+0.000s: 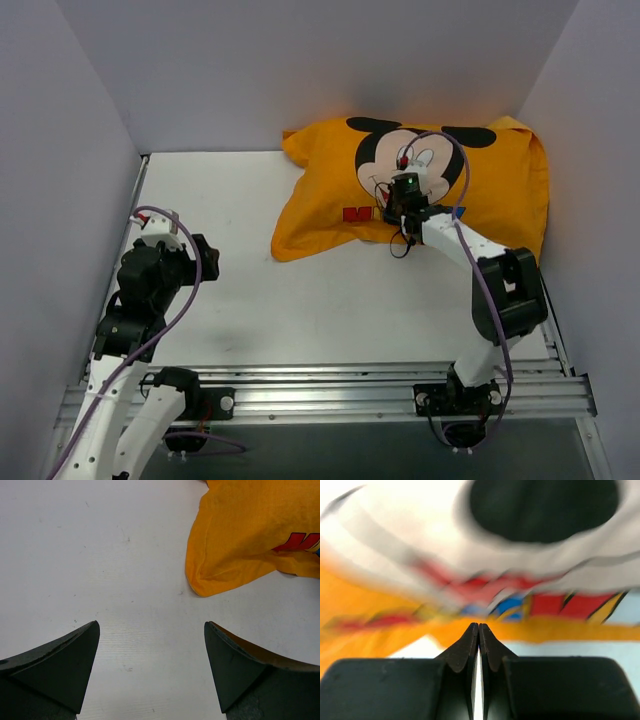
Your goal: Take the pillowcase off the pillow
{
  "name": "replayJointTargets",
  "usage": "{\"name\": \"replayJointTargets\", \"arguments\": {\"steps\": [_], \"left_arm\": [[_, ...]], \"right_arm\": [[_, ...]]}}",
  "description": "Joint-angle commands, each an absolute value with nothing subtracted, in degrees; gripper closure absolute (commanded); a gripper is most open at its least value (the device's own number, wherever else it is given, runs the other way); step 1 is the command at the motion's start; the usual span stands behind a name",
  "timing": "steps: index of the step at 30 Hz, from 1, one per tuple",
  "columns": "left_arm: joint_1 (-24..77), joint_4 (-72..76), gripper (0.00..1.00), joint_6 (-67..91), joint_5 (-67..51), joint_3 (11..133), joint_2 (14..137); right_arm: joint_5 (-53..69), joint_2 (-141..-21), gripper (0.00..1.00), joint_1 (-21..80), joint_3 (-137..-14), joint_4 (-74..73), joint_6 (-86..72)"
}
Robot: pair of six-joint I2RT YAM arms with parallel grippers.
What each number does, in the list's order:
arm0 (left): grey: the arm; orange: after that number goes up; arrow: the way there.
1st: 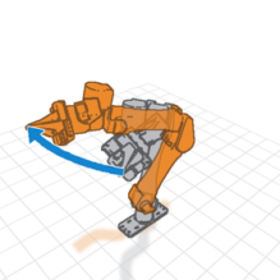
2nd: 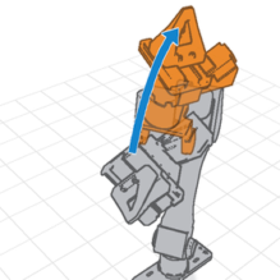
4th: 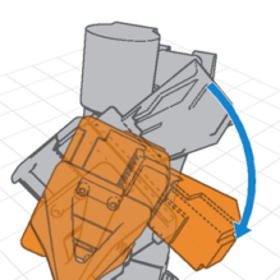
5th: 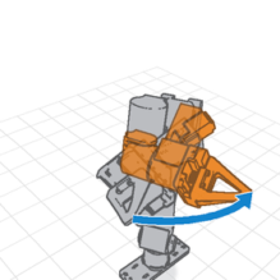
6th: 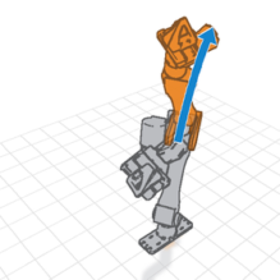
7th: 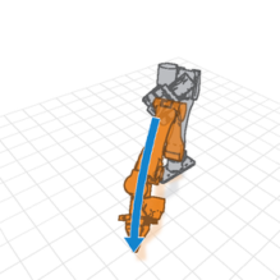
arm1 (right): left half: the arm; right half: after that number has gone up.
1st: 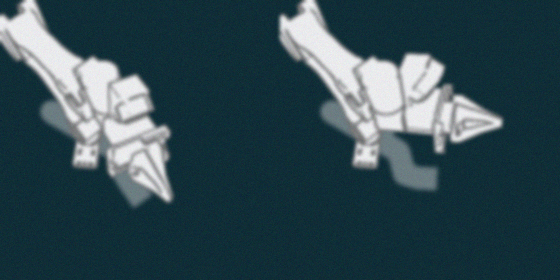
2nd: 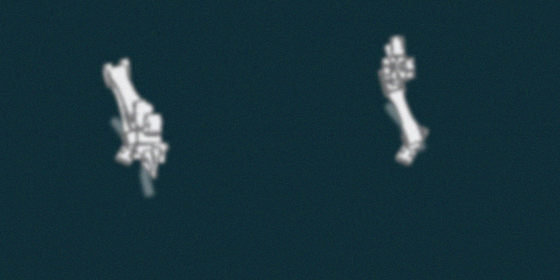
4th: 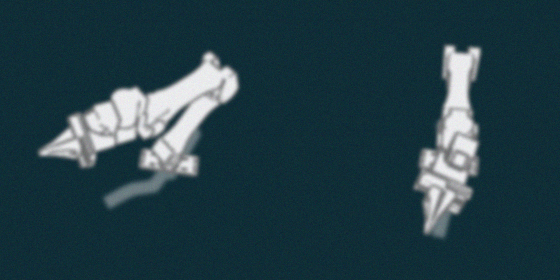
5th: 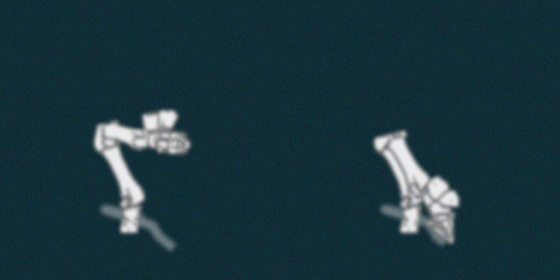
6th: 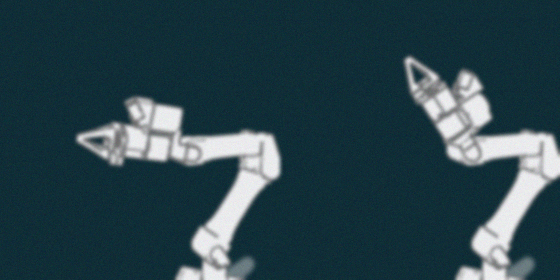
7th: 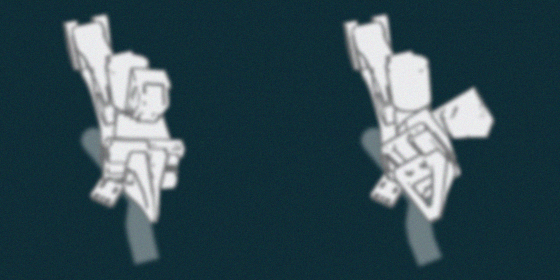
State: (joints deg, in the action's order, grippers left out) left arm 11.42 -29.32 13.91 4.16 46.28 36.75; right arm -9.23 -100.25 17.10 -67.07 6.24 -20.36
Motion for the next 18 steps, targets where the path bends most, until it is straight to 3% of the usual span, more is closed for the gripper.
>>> {"name": "replayJointTargets", "arguments": {"steps": [1, 6, 8, 9, 12, 14, 18], "left_arm": [[11.07, -26.11, 0.06, 13.62, 2.99, 46.58, 36.65], [11.07, -26.28, 0.06, 13.71, 2.46, 46.67, 37.00], [11.07, -26.37, 0.06, 13.80, 2.46, 46.50, 36.91], [11.07, -26.37, 0.06, 13.80, 2.46, 46.41, 36.91], [10.99, -26.37, 0.06, 13.89, 2.63, 46.32, 36.83], [10.99, -26.54, 0.06, 13.89, 2.81, 46.41, 36.91], [10.99, -26.81, 0.06, 13.89, 3.25, 46.49, 37.53]], "right_arm": [[-2.90, -89.93, 1.00, 24.14, -63.73, 6.68, -20.48], [-8.86, -81.67, 0.97, 27.16, -60.39, 3.87, -21.96], [-12.83, -80.77, 0.75, 24.02, -60.29, 3.34, -22.76], [-12.48, -81.03, 0.49, 22.78, -61.25, 3.25, -23.02], [-13.62, -83.66, 0.10, 21.36, -63.71, 4.65, -23.38], [-14.76, -85.42, 0.01, 21.36, -64.33, 8.69, -24.52], [-18.53, -91.82, 0.00, 21.44, -66.09, 16.60, -28.46]]}}
